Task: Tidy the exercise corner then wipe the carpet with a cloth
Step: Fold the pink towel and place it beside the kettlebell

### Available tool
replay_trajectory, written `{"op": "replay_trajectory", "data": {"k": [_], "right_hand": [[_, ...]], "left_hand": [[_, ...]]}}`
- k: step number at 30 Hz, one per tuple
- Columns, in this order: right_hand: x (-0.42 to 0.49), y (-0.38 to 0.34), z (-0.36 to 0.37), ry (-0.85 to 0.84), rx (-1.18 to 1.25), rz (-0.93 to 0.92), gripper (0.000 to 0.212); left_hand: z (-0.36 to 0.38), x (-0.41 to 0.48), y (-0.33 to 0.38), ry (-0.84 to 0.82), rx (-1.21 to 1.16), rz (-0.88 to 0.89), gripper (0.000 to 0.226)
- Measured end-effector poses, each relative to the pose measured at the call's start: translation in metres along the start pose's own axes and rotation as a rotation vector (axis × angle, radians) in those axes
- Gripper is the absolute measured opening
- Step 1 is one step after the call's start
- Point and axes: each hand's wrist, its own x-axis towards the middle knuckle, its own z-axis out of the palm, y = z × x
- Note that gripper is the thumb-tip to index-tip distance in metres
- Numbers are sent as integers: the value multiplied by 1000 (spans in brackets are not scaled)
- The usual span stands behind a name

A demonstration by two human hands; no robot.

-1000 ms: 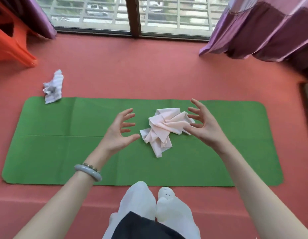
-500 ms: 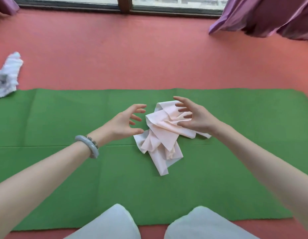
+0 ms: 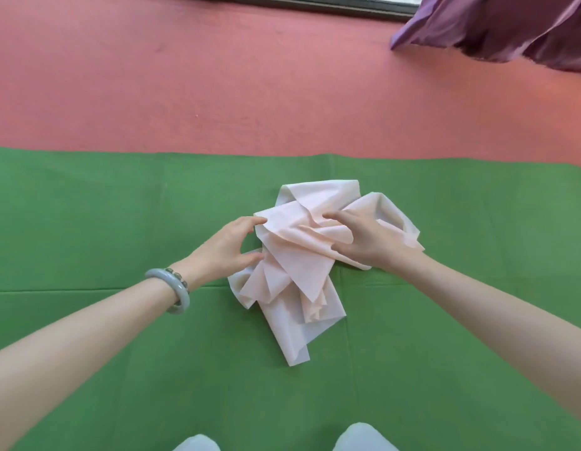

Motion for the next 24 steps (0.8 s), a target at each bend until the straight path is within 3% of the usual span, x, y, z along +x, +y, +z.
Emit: {"op": "replay_trajectory", "data": {"k": [7, 9, 11, 16, 18, 21, 24], "right_hand": [[29, 28, 25, 37, -222, 44, 67], [35, 30, 33, 73, -248, 23, 46], [37, 30, 37, 180, -194, -32, 16], [20, -4, -10, 228, 172, -51, 10], [10, -23, -32, 251, 293, -119, 12], [-4, -49, -54, 265, 392, -176, 10], [-12, -72, -70, 285, 461, -197, 13]], "left_hand": [[23, 30, 11, 6, 156, -19, 75], [30, 34, 13, 24, 177, -14, 76], [32, 37, 18, 29, 175, -2, 81], [16, 45, 38, -6, 111, 21, 100], [3, 50, 48, 6, 79, 54, 93], [-17, 53, 64, 46, -25, 95, 52], [-28, 47, 78, 17, -140, 56, 29]]}}
